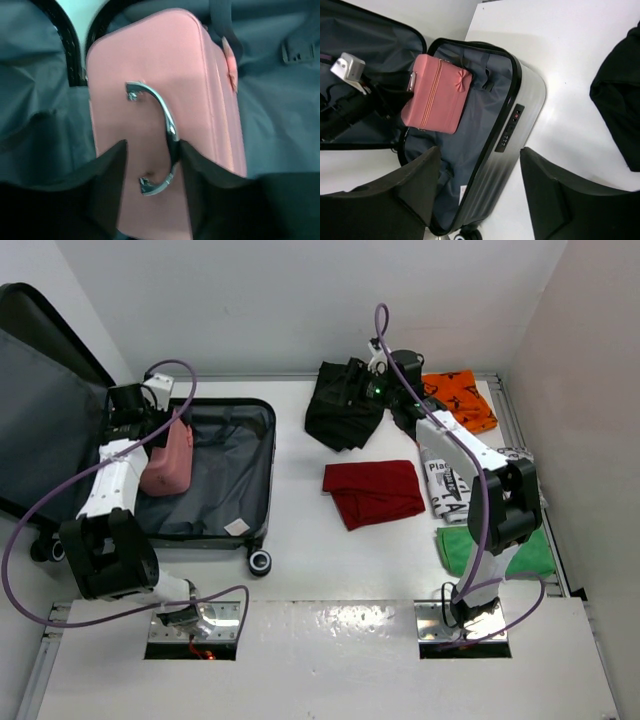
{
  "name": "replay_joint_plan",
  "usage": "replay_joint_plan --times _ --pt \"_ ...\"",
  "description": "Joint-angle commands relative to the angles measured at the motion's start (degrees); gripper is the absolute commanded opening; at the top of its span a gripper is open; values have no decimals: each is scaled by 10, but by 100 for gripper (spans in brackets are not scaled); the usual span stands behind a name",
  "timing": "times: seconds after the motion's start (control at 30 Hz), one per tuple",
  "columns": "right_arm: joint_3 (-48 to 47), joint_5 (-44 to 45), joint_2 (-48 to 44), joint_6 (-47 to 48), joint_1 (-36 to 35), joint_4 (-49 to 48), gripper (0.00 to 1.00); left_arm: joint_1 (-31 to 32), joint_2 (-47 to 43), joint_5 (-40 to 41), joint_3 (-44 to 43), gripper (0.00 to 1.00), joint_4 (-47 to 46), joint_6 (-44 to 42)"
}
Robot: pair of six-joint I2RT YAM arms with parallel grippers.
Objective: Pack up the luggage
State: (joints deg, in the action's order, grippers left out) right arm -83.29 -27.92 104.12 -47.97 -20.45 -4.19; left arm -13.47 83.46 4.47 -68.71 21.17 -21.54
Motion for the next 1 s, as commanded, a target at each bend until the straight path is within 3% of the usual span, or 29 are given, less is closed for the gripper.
replay_joint_plan --times 0.0,0.1,0.2,0.3,0.33,0.37,0.5,0.53,0.57,0.7,0.8,0.97 --pt "4 -13 -10 20 -4 -19 66 -10 16 -59 4 55 -35 3" --pt "5 -16 -19 37 -4 -11 70 -10 3 -86 -7 67 -35 3" --pt "6 -10 -23 68 -4 6 72 -10 -2 -115 -46 70 -28 11" --pt "1 0 -44 118 -1 40 77 -10 -15 -152 -106 84 -11 39" --pt "1 1 -55 160 1 65 78 -10 -29 -158 -123 95 -5 59" --pt "1 6 -67 179 8 85 80 -4 -34 -168 -164 97 -5 69" --pt "-20 4 -92 343 26 247 85 10 -41 -205 -278 100 54 76" --pt "-30 7 -94 421 30 282 86 15 -32 -215 -297 100 97 70" --pt "-32 12 -93 503 30 379 90 15 -32 -234 -318 100 117 70" --pt "9 41 -88 707 25 522 96 15 -72 -252 -256 100 137 70" --pt "71 67 -93 786 16 533 99 15 -87 -257 -207 100 132 87" --pt "186 113 -94 908 -32 473 99 15 -93 -263 -196 100 132 104"
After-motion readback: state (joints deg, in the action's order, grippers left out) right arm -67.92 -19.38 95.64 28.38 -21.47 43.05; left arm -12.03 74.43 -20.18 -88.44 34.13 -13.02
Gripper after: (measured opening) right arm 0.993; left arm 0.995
